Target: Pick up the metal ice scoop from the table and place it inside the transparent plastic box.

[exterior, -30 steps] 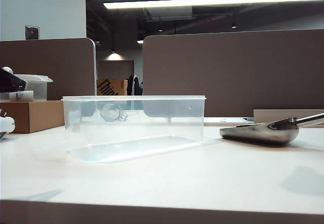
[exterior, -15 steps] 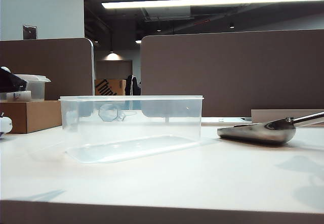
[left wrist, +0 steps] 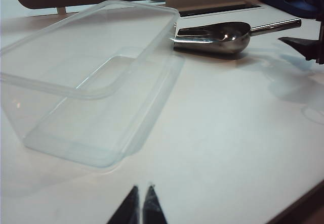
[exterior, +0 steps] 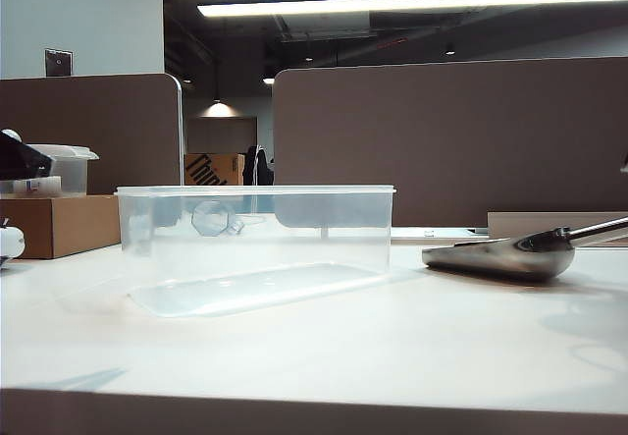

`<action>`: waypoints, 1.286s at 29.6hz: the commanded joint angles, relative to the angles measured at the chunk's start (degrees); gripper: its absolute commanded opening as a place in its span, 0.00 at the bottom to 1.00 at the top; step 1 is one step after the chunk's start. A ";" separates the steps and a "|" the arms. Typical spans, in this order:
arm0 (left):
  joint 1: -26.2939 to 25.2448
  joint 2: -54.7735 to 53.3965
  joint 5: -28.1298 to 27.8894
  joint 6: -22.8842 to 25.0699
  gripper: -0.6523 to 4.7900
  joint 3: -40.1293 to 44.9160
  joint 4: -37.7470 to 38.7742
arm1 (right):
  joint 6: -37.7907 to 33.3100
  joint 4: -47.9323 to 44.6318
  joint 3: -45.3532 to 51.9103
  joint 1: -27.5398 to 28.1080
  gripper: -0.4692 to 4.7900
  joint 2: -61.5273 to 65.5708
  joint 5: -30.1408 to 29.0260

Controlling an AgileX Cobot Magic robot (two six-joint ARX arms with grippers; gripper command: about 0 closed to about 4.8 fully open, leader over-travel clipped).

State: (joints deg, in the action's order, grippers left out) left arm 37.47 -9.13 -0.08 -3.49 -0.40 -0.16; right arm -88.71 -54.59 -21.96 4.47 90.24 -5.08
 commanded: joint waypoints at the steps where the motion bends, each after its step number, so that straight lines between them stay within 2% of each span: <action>1: 0.13 -0.11 0.24 0.02 0.16 0.02 -0.57 | -0.20 -0.94 -1.86 -0.35 1.00 2.67 2.14; 2: 0.13 -0.11 0.26 0.02 0.16 0.02 -0.57 | -1.01 -0.96 -2.60 -0.76 0.93 3.72 2.97; 3: 0.13 -0.11 0.26 0.02 0.16 0.02 -0.57 | -1.38 -0.94 -3.02 -1.03 0.82 4.20 3.52; 4: 0.13 -0.11 0.26 0.02 0.16 0.02 -0.57 | -1.31 -0.90 -4.02 -1.60 0.52 5.46 4.11; 5: 0.13 -0.11 0.24 0.02 0.16 0.02 -0.57 | -1.31 -0.92 -4.66 -1.66 0.34 6.34 4.09; 7: 0.13 -0.11 0.26 0.02 0.16 0.02 -0.57 | -1.33 -0.94 -5.66 -2.16 0.12 7.65 3.98; 8: 0.13 -0.11 0.26 0.02 0.16 0.02 -0.57 | -1.53 -0.94 -6.16 -2.49 0.07 8.31 4.02; 14: 0.11 -0.11 0.24 0.02 0.16 0.02 -0.57 | -2.58 -2.97 -7.43 -2.75 0.07 9.11 4.90; 21: 0.11 -0.11 0.24 0.02 0.16 0.02 -0.57 | -2.49 -17.62 -7.63 -1.84 0.07 9.07 4.50; 23: 0.11 -0.09 0.26 0.02 0.16 0.02 -0.57 | -1.88 -19.43 -9.29 -0.98 0.07 9.07 -0.90; 28: 0.00 0.96 0.24 0.02 0.16 0.02 -0.55 | 6.05 -13.64 -20.37 -0.17 0.07 9.09 -22.14; 30: 0.00 1.73 0.28 0.02 0.16 0.02 -0.59 | 10.16 -6.03 -27.78 -0.81 0.07 9.09 -31.19; 32: -0.20 2.10 0.24 0.02 0.16 0.02 -0.61 | 15.17 3.17 -34.56 -1.73 0.07 9.11 -36.83; 35: -2.23 2.23 0.50 0.02 0.16 0.02 -0.59 | 22.32 14.88 -42.58 -3.54 0.07 9.16 -41.16; 38: -5.51 2.23 0.50 0.02 0.16 0.02 -0.59 | 28.33 24.35 -49.00 -5.35 0.07 9.22 -42.07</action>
State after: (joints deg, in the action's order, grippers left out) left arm 32.95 -6.87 0.27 -3.49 -0.40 -0.16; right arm -64.86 -34.83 -68.95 -0.25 99.77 -46.13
